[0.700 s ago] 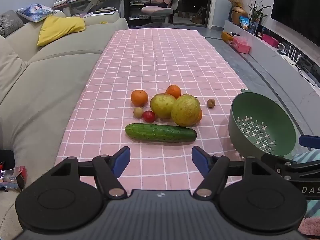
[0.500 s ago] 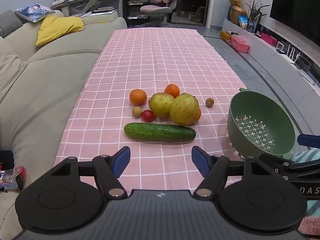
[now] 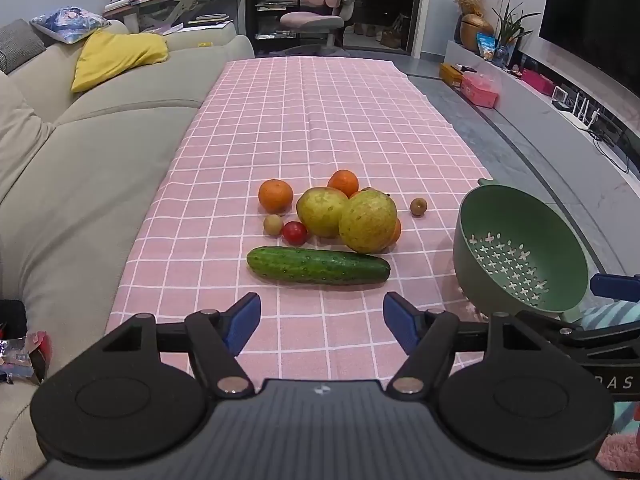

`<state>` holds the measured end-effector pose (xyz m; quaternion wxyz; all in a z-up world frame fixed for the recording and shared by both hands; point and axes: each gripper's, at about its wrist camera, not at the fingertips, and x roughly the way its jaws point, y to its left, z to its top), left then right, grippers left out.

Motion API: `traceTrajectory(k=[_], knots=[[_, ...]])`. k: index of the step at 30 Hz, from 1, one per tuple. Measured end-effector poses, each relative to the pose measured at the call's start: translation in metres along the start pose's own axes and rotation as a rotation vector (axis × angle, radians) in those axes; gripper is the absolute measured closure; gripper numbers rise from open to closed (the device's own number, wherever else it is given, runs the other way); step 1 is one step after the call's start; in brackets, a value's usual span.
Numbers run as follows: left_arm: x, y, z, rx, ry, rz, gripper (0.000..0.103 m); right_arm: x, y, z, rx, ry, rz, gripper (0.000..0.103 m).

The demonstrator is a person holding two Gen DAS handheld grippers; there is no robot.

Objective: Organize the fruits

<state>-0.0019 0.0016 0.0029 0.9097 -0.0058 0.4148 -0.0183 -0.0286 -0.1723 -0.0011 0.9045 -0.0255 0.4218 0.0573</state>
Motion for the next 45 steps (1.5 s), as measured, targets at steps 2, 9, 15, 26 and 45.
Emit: traceTrajectory(k=[2,9,15,26,45], knots=[[-0.0002,-0.001,0.0002,-0.001,0.0,0.0,0.021,0.0001,-0.0003,-0.0003,0.002,0.0,0.0,0.004],[-0.0003,0.0011,0.0,0.001,0.0,-0.002,0.021,0.0,-0.0004,-0.0002,0.003,0.0,-0.002,0.004],[0.0,0.0006,-0.0002,-0.003,-0.001,0.0,0.021,0.0,-0.0011,-0.0002,0.006,-0.001,-0.003,0.004],[-0.0012,0.0021,-0.0005,-0.004,-0.004,-0.002,0.021,-0.0023,-0.0017,0.0011,0.009,-0.007,-0.01,0.004],[-0.0034,0.0038,0.0016,-0.007,-0.005,-0.003,0.021,-0.0029,0.0008,0.0008,-0.004,-0.008,-0.012,0.004]])
